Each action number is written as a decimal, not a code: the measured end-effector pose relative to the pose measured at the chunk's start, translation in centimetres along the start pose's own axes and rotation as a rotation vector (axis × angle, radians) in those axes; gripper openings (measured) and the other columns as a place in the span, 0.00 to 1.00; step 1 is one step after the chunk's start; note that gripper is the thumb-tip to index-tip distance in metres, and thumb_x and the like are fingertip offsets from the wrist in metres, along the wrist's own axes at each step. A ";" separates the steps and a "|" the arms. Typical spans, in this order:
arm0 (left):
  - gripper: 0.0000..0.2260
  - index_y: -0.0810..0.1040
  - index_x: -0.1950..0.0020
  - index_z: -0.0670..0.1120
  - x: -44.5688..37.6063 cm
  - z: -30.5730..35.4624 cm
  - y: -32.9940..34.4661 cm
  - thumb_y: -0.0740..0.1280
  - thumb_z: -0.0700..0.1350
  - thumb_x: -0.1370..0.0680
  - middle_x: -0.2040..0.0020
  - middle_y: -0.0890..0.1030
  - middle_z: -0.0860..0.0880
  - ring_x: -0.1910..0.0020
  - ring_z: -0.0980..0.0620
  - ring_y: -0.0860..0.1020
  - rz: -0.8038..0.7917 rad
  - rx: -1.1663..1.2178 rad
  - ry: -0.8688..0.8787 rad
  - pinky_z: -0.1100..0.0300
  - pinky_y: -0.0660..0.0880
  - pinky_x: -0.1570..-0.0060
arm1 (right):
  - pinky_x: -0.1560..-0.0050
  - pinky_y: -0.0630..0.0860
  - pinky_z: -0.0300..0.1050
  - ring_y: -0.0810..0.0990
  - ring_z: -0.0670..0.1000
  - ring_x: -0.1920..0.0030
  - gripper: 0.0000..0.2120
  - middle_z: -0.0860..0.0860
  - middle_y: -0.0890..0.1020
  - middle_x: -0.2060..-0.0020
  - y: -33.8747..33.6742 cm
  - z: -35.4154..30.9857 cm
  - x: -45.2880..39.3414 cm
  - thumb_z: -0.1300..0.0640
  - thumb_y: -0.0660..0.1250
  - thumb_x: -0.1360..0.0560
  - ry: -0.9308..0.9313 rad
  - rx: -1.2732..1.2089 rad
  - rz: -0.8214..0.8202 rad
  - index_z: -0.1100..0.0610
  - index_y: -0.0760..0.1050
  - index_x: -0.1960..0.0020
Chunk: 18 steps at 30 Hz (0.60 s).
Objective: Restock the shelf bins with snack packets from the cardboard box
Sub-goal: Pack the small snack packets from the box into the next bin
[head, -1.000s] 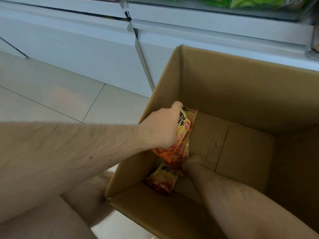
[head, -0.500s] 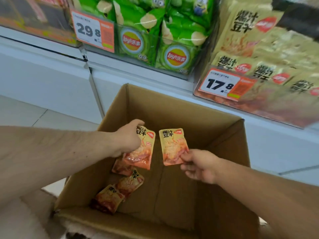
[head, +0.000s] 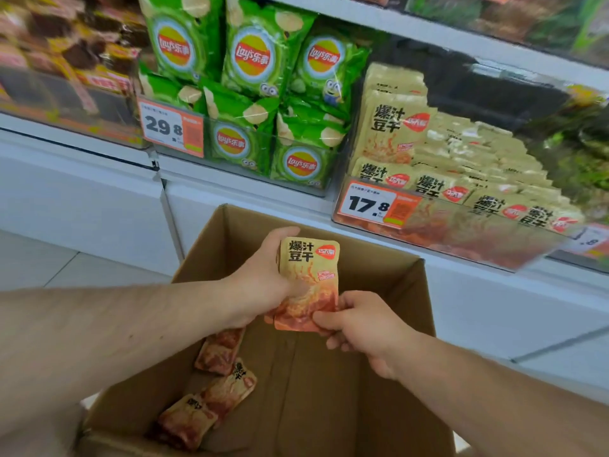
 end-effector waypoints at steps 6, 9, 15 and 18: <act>0.42 0.59 0.34 0.76 1.0 3.4 0.3 0.69 0.31 0.25 0.44 0.83 0.48 0.47 0.45 0.83 -0.007 -0.117 0.171 0.41 0.79 0.44 | 0.61 0.74 0.36 0.82 0.41 0.56 0.26 0.45 0.84 0.54 -1.9 -3.5 0.2 0.45 0.80 0.36 -0.125 0.121 0.027 0.52 0.76 0.43; 0.43 0.54 0.27 0.71 1.4 5.1 1.0 0.67 0.30 0.24 0.47 0.84 0.50 0.48 0.44 0.83 -0.053 -0.120 0.217 0.43 0.79 0.46 | 0.72 0.68 0.29 0.79 0.37 0.71 0.19 0.44 0.83 0.62 -3.5 -5.4 0.7 0.49 0.76 0.28 -0.200 0.012 0.017 0.55 0.77 0.41; 0.43 0.51 0.31 0.76 1.4 8.8 3.8 0.66 0.30 0.22 0.38 0.80 0.54 0.45 0.56 0.82 -0.037 -0.127 0.361 0.51 0.80 0.45 | 0.76 0.67 0.31 0.72 0.40 0.78 0.03 0.42 0.78 0.77 -6.9 -7.3 2.3 0.61 0.67 0.21 -0.326 -0.068 0.031 0.58 0.80 0.50; 0.42 0.50 0.31 0.74 0.5 10.6 5.3 0.67 0.34 0.22 0.33 0.75 0.56 0.39 0.59 0.77 -0.021 -0.159 0.417 0.52 0.75 0.38 | 0.70 0.71 0.40 0.75 0.47 0.73 0.04 0.51 0.82 0.68 -9.6 -7.6 2.5 0.58 0.69 0.23 -0.332 -0.009 0.123 0.57 0.80 0.49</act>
Point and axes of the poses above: each hand's wrist, its own x-axis away from the middle knuckle, its own y-axis out of the palm, z = x × y, the point moved 7 cm from there along -x, towards the middle knuckle
